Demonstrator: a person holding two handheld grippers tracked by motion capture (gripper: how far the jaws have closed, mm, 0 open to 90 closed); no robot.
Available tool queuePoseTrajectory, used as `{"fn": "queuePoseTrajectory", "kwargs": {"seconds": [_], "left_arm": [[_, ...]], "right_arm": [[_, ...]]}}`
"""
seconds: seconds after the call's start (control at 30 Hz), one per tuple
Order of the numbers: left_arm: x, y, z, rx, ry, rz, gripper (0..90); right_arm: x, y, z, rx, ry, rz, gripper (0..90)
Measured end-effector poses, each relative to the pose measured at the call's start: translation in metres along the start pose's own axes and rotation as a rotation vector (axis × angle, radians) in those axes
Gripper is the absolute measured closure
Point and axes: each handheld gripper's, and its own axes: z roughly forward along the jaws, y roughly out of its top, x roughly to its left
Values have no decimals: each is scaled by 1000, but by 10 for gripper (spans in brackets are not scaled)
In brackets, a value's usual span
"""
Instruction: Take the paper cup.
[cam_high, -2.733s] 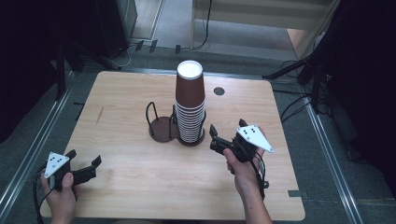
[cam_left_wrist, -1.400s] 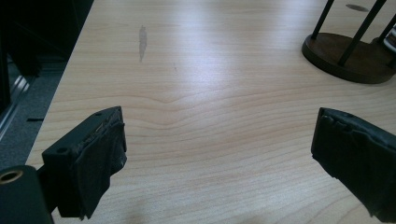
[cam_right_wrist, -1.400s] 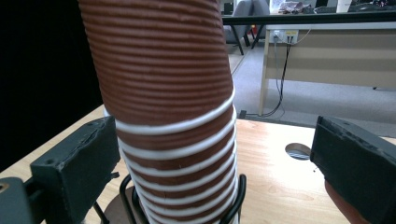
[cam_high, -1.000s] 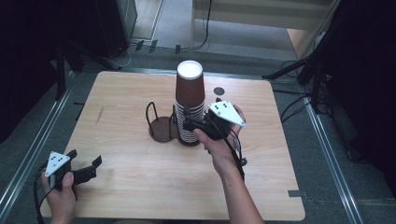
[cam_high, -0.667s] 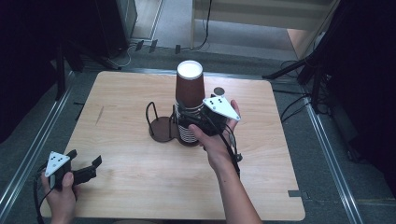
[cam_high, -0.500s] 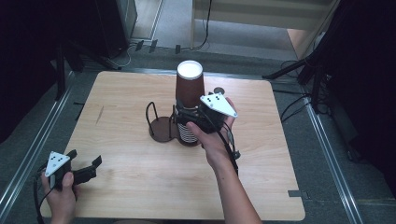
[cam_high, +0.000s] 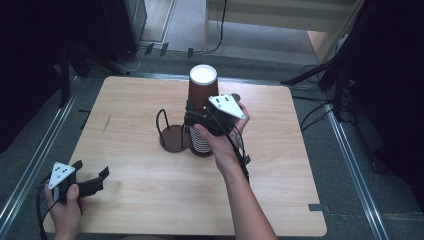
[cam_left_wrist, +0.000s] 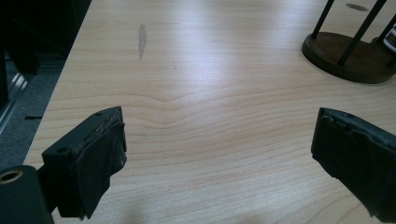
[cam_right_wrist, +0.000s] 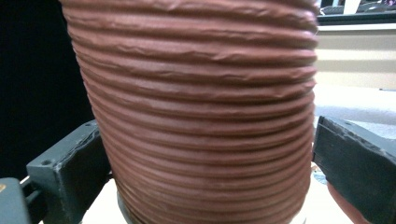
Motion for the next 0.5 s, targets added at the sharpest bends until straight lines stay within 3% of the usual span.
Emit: {"fn": "queuePoseTrajectory", "kwargs": {"seconds": [0.37, 0.5], "left_arm": [[0, 0, 1, 8, 5, -2, 38], [0, 0, 1, 8, 6, -3, 38]], "right_arm": [[10, -2, 9, -28, -66, -36, 42], [11, 0, 8, -43, -62, -35, 63]]}}
